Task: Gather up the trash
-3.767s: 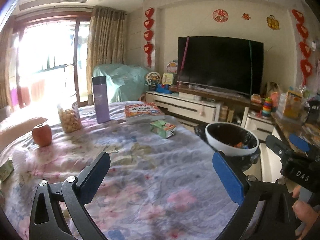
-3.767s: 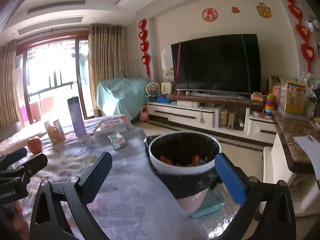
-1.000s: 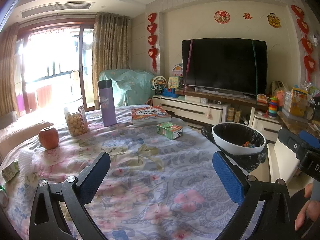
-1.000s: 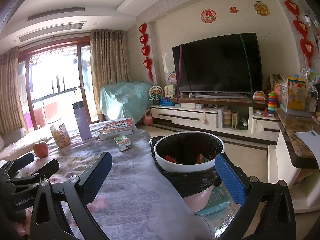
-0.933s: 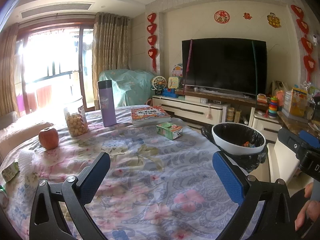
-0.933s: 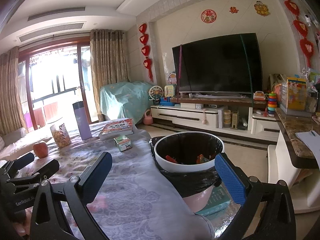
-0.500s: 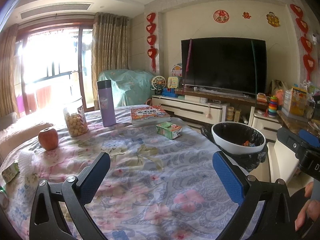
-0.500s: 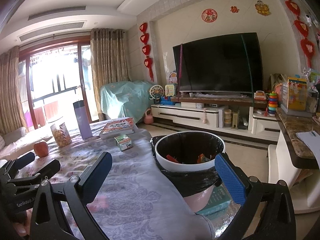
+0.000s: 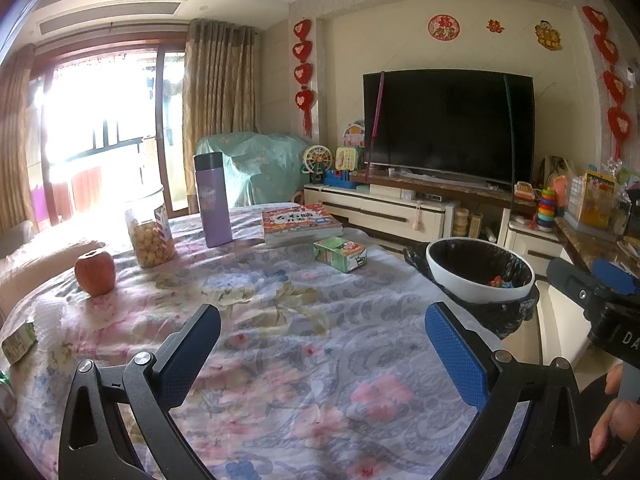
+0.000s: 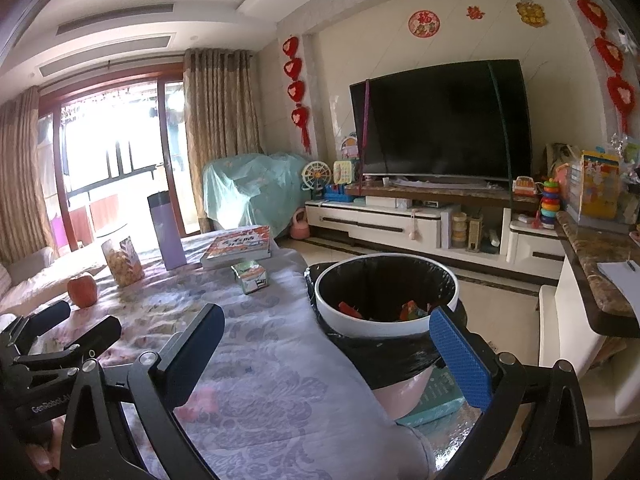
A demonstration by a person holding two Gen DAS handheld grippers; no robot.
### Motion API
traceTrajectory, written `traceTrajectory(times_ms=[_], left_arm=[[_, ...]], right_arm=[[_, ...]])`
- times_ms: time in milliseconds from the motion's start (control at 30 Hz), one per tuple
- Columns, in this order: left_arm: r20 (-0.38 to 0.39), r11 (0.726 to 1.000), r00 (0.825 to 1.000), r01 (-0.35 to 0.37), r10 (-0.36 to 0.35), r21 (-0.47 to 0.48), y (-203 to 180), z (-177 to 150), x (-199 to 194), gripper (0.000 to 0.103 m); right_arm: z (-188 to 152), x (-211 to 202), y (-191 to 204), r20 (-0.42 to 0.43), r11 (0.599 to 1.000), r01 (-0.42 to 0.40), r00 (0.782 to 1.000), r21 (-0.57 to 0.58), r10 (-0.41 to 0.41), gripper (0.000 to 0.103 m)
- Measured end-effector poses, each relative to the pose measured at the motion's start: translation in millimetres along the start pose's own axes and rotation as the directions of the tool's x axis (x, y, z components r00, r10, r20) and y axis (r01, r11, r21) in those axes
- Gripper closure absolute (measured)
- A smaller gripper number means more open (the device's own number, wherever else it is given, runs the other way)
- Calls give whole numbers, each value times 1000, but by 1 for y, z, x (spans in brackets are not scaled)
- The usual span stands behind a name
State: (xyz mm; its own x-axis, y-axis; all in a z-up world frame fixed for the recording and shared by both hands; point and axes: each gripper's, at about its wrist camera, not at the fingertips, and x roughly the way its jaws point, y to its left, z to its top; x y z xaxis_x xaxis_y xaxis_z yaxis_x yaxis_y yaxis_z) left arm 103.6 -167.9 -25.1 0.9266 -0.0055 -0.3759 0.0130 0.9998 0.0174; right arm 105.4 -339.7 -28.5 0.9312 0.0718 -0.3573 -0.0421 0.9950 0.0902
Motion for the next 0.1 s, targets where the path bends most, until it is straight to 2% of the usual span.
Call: traceTrajectory(times_ms=[100], left_arm=[[-7,1000,1000,2,-2,-9,4,1,3,0]], right_arm=[[0,6,2,-17,1000,-7,1000,-2,7,0]])
